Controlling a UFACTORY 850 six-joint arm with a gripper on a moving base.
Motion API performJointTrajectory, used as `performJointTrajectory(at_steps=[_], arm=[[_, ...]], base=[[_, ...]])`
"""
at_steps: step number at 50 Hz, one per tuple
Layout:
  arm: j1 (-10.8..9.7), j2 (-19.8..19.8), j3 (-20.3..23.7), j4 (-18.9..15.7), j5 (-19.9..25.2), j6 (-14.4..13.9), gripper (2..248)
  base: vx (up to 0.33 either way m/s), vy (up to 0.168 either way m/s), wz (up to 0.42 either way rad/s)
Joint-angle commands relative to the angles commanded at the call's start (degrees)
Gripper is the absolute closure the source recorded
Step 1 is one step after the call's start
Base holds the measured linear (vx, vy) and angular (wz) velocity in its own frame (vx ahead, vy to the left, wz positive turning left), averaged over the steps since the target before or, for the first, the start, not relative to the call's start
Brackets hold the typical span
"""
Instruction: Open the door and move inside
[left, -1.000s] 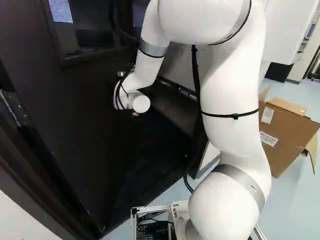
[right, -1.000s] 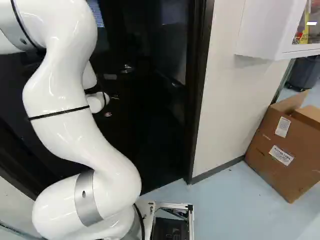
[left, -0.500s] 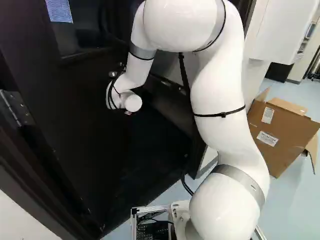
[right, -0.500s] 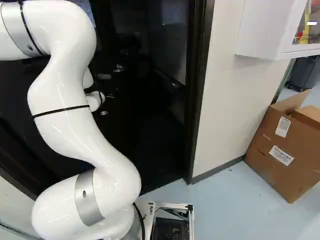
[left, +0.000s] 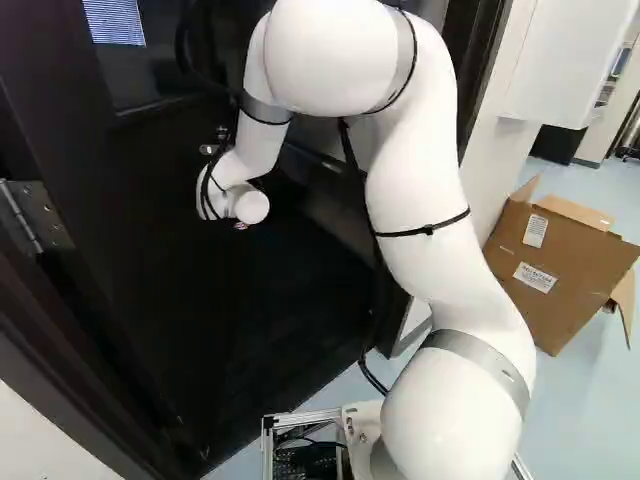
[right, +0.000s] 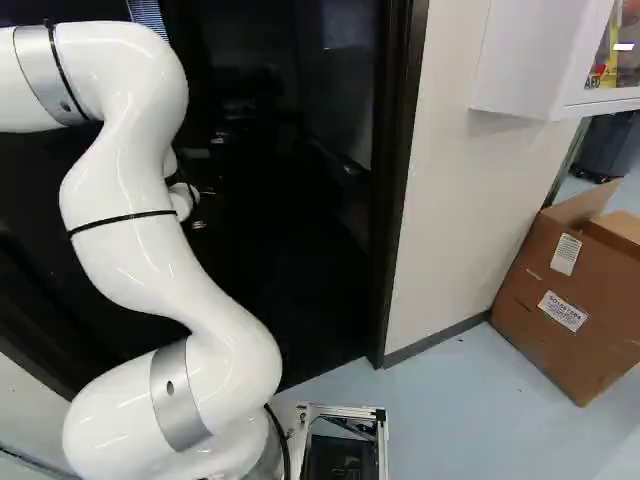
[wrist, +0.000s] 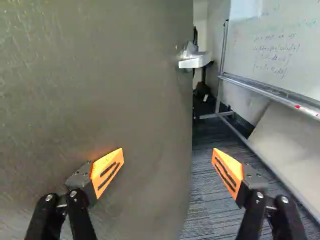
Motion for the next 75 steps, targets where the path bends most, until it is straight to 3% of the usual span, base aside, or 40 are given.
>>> performJointTrajectory(at_steps=[75], arm=[[8.9, -10.2, -13.8, -6.1, 0.0, 0.0, 3]], base=[[0.000, 0.000, 0.000]])
